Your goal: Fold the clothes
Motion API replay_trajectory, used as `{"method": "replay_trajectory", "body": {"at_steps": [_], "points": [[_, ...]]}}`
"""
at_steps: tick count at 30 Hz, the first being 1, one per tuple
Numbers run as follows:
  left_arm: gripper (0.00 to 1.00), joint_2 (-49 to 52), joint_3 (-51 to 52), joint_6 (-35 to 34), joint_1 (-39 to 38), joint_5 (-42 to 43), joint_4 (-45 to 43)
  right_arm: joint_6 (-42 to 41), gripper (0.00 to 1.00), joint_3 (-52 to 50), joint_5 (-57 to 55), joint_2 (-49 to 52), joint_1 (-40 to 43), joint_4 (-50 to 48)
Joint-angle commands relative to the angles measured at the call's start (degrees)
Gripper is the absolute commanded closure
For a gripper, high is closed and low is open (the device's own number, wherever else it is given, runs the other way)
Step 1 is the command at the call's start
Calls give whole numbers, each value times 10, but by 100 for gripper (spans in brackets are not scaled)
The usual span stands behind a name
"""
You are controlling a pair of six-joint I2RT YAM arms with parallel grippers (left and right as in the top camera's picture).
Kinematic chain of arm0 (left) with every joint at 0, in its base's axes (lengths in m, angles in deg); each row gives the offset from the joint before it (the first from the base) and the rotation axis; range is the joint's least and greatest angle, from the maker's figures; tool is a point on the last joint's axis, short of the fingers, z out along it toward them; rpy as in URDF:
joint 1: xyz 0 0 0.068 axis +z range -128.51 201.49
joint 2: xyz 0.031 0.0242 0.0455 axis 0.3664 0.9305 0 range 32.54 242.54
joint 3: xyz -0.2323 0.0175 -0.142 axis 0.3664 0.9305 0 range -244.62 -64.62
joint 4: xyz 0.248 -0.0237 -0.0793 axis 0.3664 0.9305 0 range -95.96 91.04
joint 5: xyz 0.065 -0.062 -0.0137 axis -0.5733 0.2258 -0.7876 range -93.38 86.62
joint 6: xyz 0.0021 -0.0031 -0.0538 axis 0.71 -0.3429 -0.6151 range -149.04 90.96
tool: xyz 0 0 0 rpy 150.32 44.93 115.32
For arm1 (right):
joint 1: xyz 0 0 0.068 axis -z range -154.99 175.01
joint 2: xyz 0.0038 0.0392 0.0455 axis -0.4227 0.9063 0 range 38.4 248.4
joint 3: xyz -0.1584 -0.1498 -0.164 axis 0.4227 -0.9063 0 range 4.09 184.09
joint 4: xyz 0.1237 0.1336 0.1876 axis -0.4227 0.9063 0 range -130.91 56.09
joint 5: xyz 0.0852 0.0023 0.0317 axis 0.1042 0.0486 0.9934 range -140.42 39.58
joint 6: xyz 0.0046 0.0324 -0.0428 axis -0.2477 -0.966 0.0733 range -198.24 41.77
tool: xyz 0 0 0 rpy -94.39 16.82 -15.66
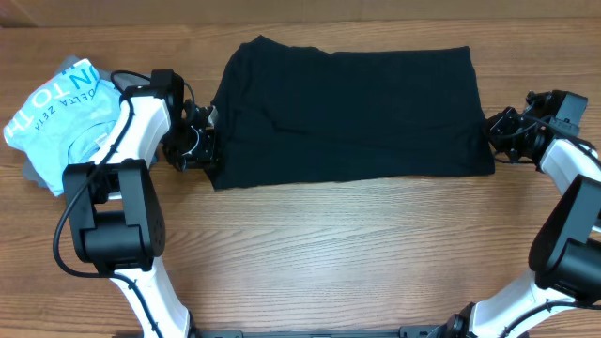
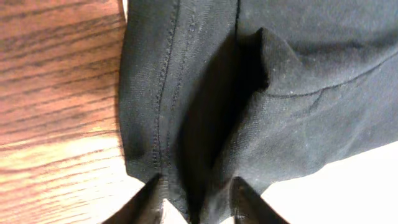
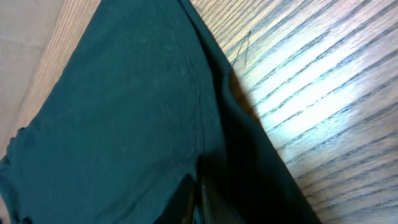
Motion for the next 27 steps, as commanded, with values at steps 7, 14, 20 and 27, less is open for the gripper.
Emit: {"method": "replay_trajectory", "body": {"at_steps": [7,14,20,27], "points": [[62,18,3,13,1,6,-10,-5,96,19,7,-19,1,-5],[96,48,7,14,4,11,11,-4,96,19,26,-19,1,-1],[96,46,5,4,39,-25,20,-2,96,19,48,-20,7,-19],[96,46,5,5,56,-3,12,-16,95,19,52,-20,9,-42]]}}
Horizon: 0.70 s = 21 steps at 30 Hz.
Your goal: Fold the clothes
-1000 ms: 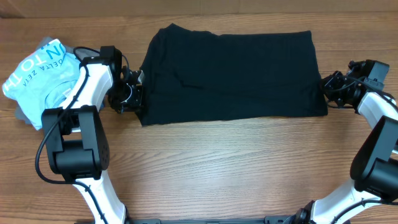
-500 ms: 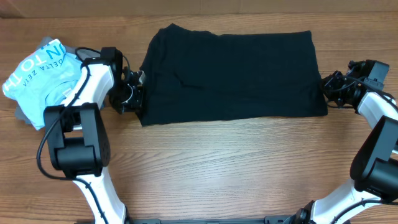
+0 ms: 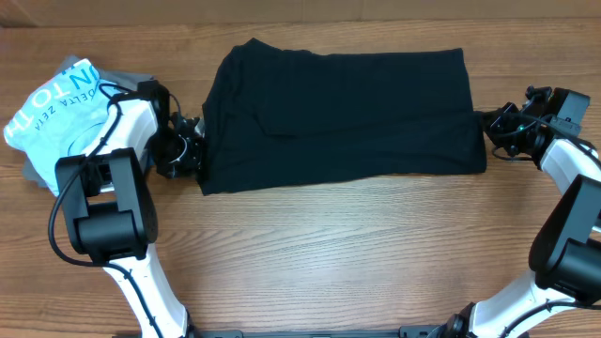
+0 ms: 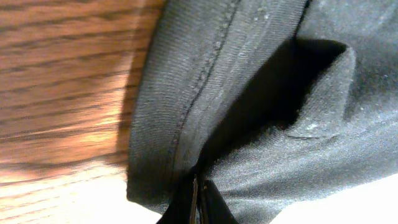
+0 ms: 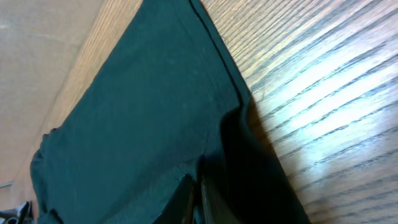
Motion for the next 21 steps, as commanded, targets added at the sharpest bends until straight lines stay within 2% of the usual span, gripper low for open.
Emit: {"method": "replay_trajectory", "body": {"at_steps": [1,15,16,17,19,21], "points": [[96,3,3,-1,5,-4,-6,-12,95,19,1,-20,7,-13],[96,3,3,-2,5,-3,-19,-14,94,19,-34,-19,6,-47],[96,3,3,-2,5,-2,-19,-14,91,19,-34,-19,6,-47],[96,3,3,-2,5,-2,-20,-14,80,19,-34,-19,6,-47],[96,3,3,-2,4,1,-21,-13,51,19,-34,-19,6,-45],[96,3,3,-2,3,2,-23,-10,35,19,-34,-19,8,-35]]}}
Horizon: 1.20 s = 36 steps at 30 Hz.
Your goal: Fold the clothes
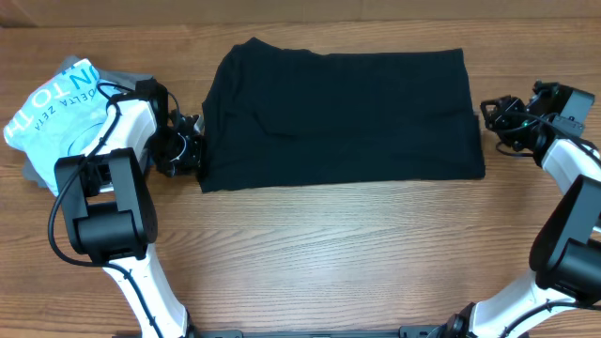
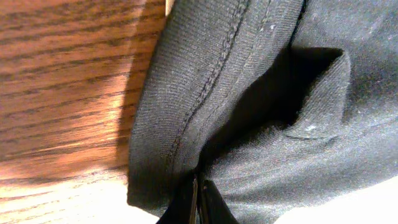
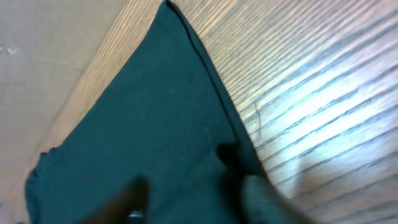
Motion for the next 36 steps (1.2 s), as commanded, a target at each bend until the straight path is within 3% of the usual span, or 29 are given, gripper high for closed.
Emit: {"method": "replay_trajectory", "body": {"at_steps": [1,4,9,11,18,19,22,26,36], "points": [[96,3,3,-2,2,-4,-6,6,33,16,-10,-19,9,14],[95,3,3,-2,2,-4,-6,7,32,16,-10,-19,27,60],[91,3,3,-2,2,-4,-6,23,43,16,-50,-19,59,197],[91,3,3,-2,2,-4,-6,23,43,14,-73,-19,66,243],[92,3,3,-2,2,-4,-5,49,46,2,-73,-19,43,289],[92,3,3,-2,2,-4,-5,49,48,-5,-73,-19,37,280],[92,3,3,-2,2,-4,-3,49,74,-16,-73,-19,24,267],[94,3,3,-2,2,-5,-3,49,94,-18,-78,-19,24,265],[96,3,3,7,3,-36,1,49,96,10,-76,-20,80,310]]}}
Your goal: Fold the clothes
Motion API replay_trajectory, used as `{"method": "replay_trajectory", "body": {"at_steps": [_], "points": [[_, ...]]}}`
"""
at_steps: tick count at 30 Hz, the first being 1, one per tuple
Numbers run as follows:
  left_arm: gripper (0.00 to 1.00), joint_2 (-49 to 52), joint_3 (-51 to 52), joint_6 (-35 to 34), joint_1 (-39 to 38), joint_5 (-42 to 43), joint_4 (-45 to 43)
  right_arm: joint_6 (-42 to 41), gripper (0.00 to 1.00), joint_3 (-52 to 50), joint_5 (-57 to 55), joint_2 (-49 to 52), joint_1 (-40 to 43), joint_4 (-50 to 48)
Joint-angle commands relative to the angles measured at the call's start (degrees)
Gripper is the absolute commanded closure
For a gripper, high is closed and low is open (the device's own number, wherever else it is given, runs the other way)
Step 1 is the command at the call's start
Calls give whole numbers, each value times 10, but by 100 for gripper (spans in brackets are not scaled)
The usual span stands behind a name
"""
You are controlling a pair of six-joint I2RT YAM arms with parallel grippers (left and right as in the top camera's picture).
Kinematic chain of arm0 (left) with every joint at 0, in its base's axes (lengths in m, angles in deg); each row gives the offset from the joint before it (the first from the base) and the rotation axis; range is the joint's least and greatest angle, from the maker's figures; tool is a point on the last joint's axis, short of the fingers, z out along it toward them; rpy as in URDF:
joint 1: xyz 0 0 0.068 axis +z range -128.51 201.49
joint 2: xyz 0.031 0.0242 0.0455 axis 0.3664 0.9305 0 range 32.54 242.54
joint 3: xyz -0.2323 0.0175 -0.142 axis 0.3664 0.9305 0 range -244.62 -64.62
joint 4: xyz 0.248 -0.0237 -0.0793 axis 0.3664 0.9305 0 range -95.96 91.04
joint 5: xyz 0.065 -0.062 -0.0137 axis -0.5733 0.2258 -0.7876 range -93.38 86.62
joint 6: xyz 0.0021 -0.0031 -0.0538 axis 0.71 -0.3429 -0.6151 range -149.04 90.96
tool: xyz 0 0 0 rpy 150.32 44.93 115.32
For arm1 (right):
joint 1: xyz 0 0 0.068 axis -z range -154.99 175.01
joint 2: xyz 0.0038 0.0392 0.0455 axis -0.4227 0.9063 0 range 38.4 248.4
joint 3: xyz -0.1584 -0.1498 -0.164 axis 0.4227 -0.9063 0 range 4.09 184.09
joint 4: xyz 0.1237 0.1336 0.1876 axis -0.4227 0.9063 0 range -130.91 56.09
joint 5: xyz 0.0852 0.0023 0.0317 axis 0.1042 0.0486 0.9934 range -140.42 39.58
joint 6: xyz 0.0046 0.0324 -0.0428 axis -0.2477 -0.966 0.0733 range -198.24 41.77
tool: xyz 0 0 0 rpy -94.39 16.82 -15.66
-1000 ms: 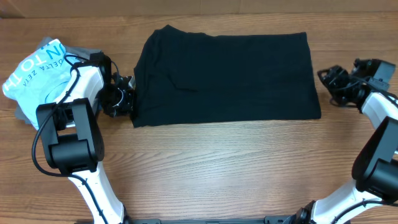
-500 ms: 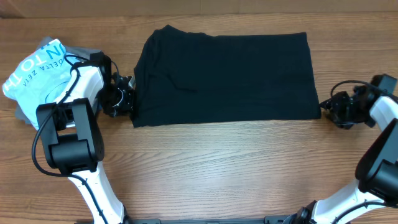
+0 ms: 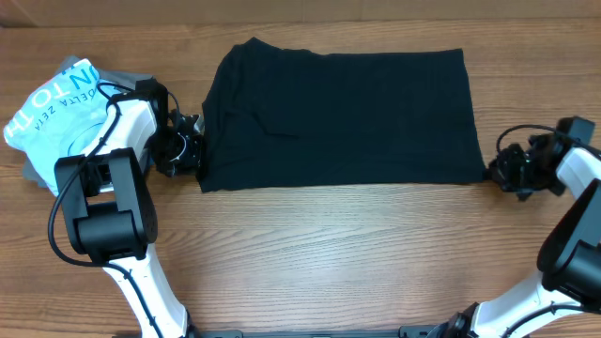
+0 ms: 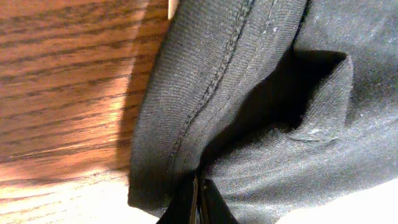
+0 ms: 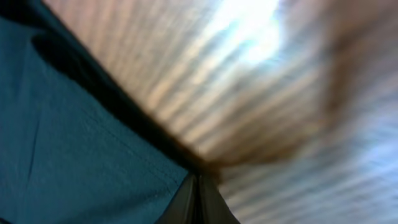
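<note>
A black garment [image 3: 338,117] lies spread flat across the far middle of the wooden table. My left gripper [image 3: 191,150] is at its left edge near the front corner. In the left wrist view that gripper [image 4: 196,198] is shut on a fold of the hemmed black fabric [image 4: 249,93]. My right gripper [image 3: 500,172] is at the garment's front right corner. The right wrist view is blurred; there the gripper [image 5: 198,190] is shut, with the edge of the fabric [image 5: 74,155] running in to its tips.
A light blue shirt with white lettering [image 3: 58,103] lies crumpled on a grey cloth [image 3: 38,174] at the far left, just behind my left arm. Bare wood [image 3: 338,253] stretches in front of the garment.
My right gripper was open beside the upper part of the garment's right edge; now it is shut at the front right corner. The left gripper and the garment have not moved.
At first the left gripper was open at the left edge and the right was shut on the right edge. Then the left was shut on the fabric and the garment lay further left. Then the right was open, off the cloth; now it is shut at the front right corner.
</note>
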Motion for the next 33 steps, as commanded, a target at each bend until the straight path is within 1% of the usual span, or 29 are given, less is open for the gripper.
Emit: {"method": "replay_trajectory", "body": {"at_steps": [1,3,4,5,6,7,9,10,12,15,21,23,24,26,27,28,30,31,32,33], "points": [[96,3,3,7,4,-33,2,2,96,24,1,-19,24,11],[96,3,3,10,4,-33,2,2,96,24,23,-19,29,18],[95,3,3,15,4,-33,4,2,92,24,26,-19,31,23],[92,3,3,16,4,-33,5,2,77,24,26,-19,31,28],[86,3,3,16,4,-33,6,4,67,24,26,-19,32,32],[79,3,2,16,4,-32,9,6,61,25,26,-19,32,35],[64,3,2,16,4,-33,17,5,55,28,26,-19,32,45],[60,3,2,16,4,-32,20,5,55,28,27,-19,32,50],[55,3,2,17,4,-32,28,6,54,28,36,-19,31,74],[51,3,2,17,4,-32,35,6,53,26,34,-19,27,107],[50,3,2,17,3,-32,31,8,54,7,35,-19,-13,91],[51,3,2,17,3,-32,32,7,56,-2,32,-19,-29,67],[51,3,2,17,3,-32,33,1,61,-5,32,-19,-33,54],[52,3,2,18,3,-32,34,-15,78,-6,32,-19,-36,44],[55,3,2,17,3,-32,34,-19,86,-6,32,-19,-36,43],[57,3,2,17,3,-32,34,-23,90,-6,32,-19,-36,43],[71,3,2,17,3,-33,34,-23,96,-5,32,-19,-31,42],[83,3,2,18,3,-33,34,-23,96,-4,32,-19,-26,43],[92,3,2,18,3,-33,34,-23,96,-2,31,-19,-22,45],[96,3,2,22,3,-33,36,-23,96,3,31,-19,-16,53]]}}
